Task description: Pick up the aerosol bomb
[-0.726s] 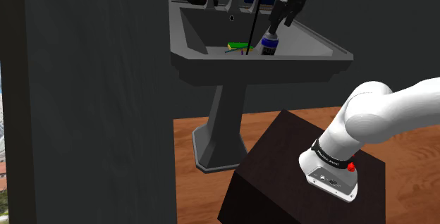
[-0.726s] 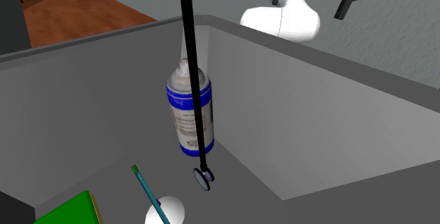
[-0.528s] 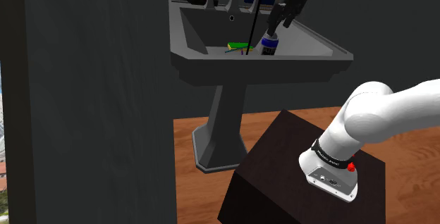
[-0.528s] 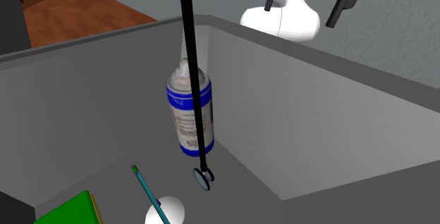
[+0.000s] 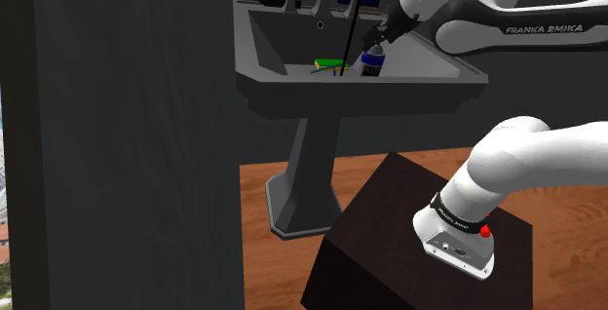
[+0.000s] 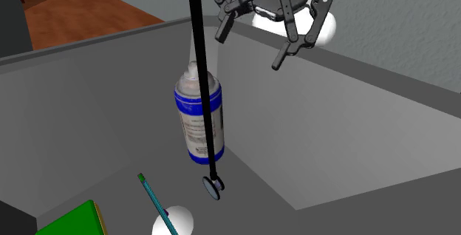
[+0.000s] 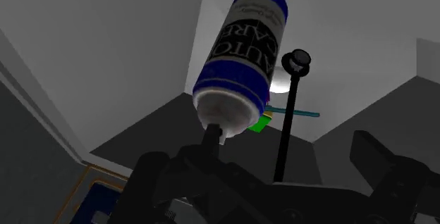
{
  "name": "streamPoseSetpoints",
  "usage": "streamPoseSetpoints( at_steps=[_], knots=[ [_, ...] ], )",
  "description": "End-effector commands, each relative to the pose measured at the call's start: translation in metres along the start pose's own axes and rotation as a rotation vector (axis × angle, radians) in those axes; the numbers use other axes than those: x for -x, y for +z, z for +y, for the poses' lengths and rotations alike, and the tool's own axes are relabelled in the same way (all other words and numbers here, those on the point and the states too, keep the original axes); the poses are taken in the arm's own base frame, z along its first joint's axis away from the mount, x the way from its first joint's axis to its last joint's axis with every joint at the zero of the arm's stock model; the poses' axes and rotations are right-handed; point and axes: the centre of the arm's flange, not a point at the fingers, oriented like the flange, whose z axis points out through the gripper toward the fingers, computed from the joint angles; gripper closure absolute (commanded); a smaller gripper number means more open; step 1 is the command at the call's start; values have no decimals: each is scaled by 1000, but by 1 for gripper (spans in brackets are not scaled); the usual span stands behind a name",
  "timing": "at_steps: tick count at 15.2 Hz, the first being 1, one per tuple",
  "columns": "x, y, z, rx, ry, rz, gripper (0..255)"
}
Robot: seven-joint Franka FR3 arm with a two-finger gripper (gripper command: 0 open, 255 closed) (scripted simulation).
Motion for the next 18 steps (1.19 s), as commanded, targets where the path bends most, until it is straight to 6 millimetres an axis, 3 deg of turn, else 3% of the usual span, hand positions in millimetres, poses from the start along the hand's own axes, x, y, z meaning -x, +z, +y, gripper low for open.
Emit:
streamPoseSetpoints(
  at_steps=[1, 5, 12, 15, 16, 18],
  knots=[
    [4, 14, 9, 34, 43, 113, 0],
    [8, 51, 30, 109, 131, 307, 0],
    [30, 79, 22, 109, 131, 307, 0],
    [32, 82, 22, 109, 131, 307, 0],
    [32, 81, 22, 109, 131, 307, 255],
    [32, 82, 22, 109, 132, 307, 255]
  ],
)
